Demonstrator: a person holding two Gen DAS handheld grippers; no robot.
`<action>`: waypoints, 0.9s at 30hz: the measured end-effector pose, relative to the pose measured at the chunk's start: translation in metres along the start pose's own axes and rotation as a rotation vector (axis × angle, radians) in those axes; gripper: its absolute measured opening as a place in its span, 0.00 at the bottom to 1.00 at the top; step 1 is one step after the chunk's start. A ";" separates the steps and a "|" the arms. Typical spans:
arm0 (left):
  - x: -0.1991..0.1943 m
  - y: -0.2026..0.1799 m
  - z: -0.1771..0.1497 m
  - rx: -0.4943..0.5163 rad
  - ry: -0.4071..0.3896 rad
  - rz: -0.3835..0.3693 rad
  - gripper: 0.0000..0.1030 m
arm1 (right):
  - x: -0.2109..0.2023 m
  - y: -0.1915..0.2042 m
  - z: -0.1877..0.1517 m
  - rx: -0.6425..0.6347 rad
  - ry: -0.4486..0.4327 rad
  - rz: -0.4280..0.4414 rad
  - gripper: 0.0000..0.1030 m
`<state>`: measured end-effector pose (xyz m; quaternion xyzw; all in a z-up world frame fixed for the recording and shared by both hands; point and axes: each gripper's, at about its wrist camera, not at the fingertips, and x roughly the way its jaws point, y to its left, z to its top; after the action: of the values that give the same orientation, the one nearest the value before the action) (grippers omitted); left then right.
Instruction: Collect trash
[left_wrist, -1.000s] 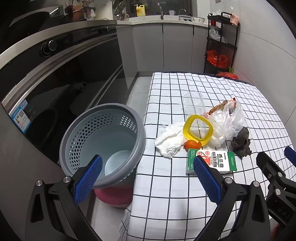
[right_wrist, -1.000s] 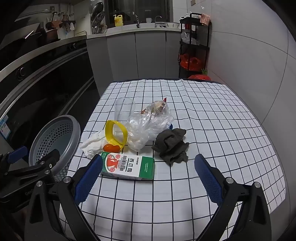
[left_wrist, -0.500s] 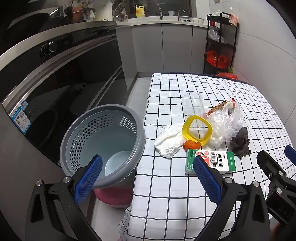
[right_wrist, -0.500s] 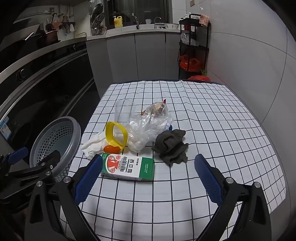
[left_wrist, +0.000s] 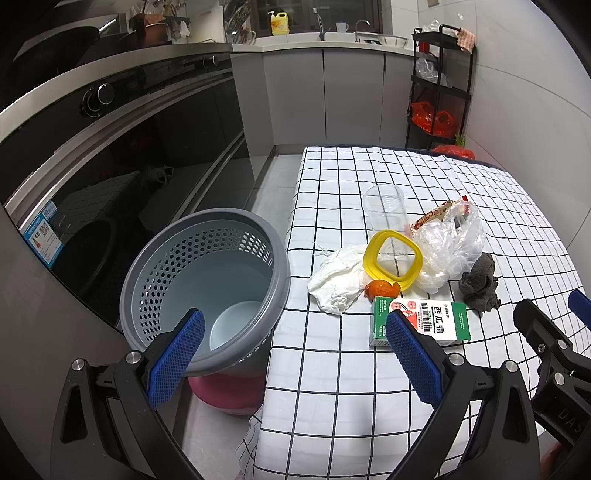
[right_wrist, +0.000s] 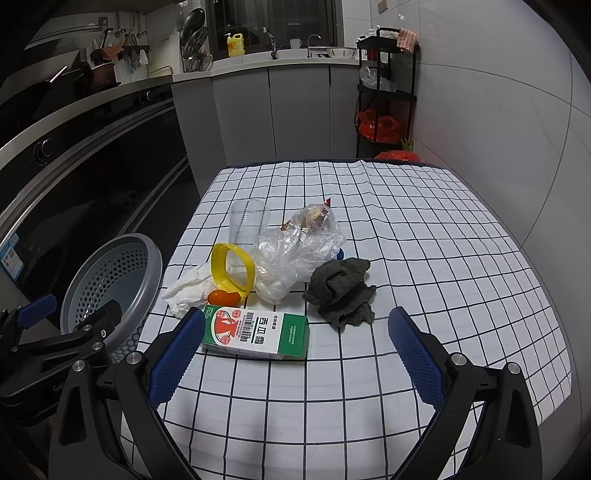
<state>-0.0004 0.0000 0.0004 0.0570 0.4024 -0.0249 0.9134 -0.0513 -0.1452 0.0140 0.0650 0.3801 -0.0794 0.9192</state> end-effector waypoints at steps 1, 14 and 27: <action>0.000 0.000 0.000 0.000 0.000 0.000 0.94 | 0.000 0.000 0.000 0.000 0.002 0.001 0.92; 0.000 0.000 0.000 0.000 -0.001 0.001 0.94 | -0.001 0.000 0.001 0.002 -0.002 0.002 0.92; 0.000 0.000 0.000 0.001 -0.001 0.001 0.94 | -0.001 -0.001 0.000 0.007 -0.003 0.004 0.92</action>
<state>-0.0003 0.0001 0.0004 0.0575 0.4018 -0.0244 0.9136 -0.0522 -0.1460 0.0147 0.0690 0.3782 -0.0788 0.9198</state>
